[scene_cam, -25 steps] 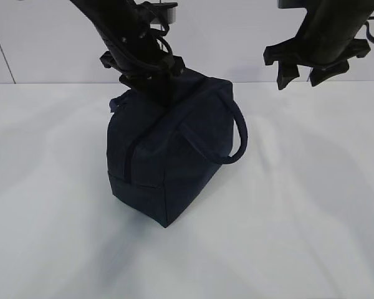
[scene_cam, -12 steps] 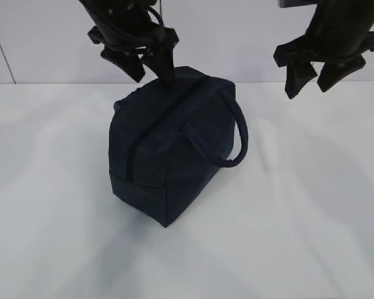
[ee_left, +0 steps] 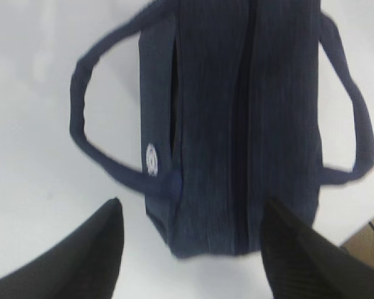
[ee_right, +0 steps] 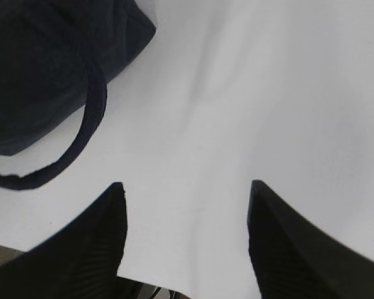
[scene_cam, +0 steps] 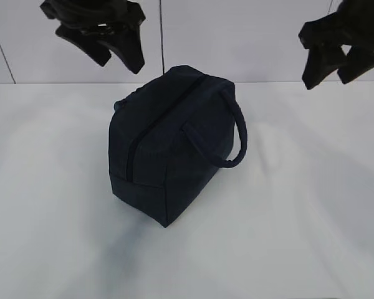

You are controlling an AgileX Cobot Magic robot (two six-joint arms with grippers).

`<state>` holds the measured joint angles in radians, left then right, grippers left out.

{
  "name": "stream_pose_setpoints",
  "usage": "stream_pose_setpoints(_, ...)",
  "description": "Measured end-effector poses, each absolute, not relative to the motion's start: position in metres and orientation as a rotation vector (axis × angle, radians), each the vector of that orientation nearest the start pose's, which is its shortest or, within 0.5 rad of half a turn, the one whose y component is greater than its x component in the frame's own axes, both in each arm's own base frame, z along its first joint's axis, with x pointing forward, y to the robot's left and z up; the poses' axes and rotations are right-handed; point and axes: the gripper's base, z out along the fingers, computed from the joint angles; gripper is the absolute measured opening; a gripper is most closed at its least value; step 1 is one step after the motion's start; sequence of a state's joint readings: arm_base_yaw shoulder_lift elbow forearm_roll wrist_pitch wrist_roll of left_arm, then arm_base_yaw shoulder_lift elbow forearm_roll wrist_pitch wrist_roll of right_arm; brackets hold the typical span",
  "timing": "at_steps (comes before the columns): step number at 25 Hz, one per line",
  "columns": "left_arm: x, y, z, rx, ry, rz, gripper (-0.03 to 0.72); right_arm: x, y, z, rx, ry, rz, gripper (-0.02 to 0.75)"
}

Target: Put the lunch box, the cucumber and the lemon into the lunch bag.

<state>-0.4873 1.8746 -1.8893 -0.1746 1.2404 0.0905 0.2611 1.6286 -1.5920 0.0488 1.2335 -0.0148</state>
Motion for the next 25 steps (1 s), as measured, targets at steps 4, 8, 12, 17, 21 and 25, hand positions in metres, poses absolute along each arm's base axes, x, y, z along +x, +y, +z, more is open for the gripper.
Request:
stream_pose_setpoints(4,0.320,-0.185,0.368,0.748,2.604,-0.350,0.473,0.285,0.080,0.369,-0.373,2.702,0.128,0.456)
stream_pose_setpoints(8,0.286,-0.167,0.402,0.734,2.520,-0.362,0.462,0.247,0.069,0.382,-0.374,2.653,0.128,0.456)
stream_pose_setpoints(12,0.255,-0.151,0.428,0.722,2.446,-0.374,0.459,0.210,0.060,0.386,-0.370,2.620,0.133,0.456)
stream_pose_setpoints(17,0.227,-0.135,0.451,0.709,2.370,-0.377,0.459,0.155,0.047,0.393,-0.349,2.531,0.187,0.456)
stream_pose_setpoints(21,0.207,-0.128,0.462,0.703,2.327,-0.417,0.457,0.113,0.037,0.392,-0.309,2.460,0.210,0.456)
stream_pose_setpoints(25,0.183,-0.119,0.459,0.706,2.322,-0.470,0.433,0.077,0.027,0.390,-0.293,2.378,0.226,0.456)
